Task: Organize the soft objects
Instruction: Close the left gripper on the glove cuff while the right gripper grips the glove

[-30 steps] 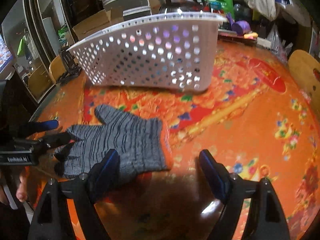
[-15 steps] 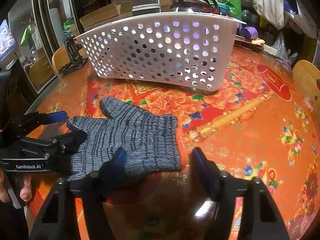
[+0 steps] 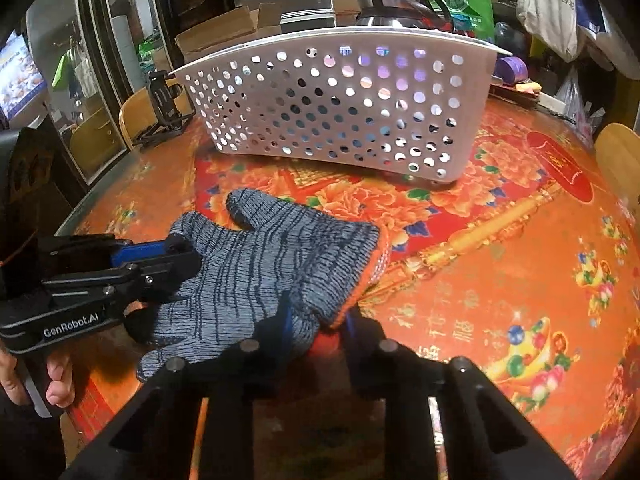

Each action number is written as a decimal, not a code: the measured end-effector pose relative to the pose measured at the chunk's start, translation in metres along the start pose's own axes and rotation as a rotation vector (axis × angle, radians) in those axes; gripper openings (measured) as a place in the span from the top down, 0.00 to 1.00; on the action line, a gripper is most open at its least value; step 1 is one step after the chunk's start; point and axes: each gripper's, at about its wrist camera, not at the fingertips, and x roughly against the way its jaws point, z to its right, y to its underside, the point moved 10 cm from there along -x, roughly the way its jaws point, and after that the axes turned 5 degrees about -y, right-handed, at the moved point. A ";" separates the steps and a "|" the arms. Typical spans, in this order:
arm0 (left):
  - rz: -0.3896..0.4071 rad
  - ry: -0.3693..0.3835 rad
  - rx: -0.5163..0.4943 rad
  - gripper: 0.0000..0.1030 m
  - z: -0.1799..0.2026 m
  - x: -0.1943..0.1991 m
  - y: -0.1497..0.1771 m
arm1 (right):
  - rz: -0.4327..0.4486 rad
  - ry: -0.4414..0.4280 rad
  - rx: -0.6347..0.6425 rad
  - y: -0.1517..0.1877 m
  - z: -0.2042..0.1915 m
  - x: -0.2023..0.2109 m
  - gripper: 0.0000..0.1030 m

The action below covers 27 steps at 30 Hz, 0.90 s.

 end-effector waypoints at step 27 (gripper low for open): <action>0.179 0.088 0.057 0.88 -0.009 0.044 -0.005 | 0.182 0.016 0.021 -0.010 -0.011 0.040 0.82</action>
